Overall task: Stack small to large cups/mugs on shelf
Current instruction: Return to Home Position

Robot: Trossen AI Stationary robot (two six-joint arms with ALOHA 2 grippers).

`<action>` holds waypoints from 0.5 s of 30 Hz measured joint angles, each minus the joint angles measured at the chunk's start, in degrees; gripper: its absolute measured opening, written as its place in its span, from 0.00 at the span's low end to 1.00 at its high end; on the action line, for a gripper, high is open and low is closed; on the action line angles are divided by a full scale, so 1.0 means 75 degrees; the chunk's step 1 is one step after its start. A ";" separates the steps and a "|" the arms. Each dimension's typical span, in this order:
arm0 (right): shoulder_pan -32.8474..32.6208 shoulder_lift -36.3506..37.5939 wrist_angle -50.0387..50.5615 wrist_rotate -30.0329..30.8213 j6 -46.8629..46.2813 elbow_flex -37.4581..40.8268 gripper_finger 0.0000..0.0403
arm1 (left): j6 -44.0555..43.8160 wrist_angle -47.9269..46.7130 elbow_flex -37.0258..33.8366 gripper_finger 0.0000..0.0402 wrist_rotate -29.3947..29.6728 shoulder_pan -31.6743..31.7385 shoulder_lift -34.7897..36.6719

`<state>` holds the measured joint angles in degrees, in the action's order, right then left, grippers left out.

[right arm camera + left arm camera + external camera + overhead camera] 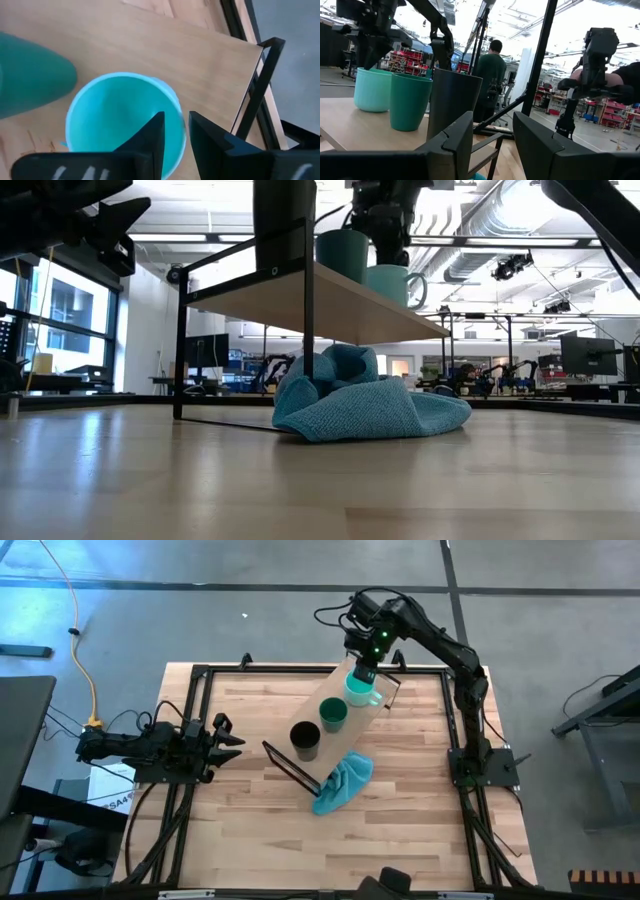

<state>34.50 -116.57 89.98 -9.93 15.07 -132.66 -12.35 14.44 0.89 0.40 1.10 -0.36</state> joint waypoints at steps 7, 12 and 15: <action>0.0000 0.0123 -0.0011 0.0007 -0.0323 -0.0269 0.20 | -0.0015 0.0000 0.0000 0.32 0.0000 0.0000 0.0000; 0.0012 0.0480 0.0003 0.0232 -0.0491 -0.0260 0.20 | -0.0018 0.0000 0.0000 0.32 0.0001 -0.0002 0.0002; 0.0015 0.0774 0.0002 0.0230 -0.0460 -0.0260 0.20 | -0.0018 0.0000 0.0000 0.32 0.0000 0.0000 0.0003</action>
<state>34.61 -110.77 90.00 -8.21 11.62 -134.61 -12.49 14.44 0.89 0.41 1.10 -0.34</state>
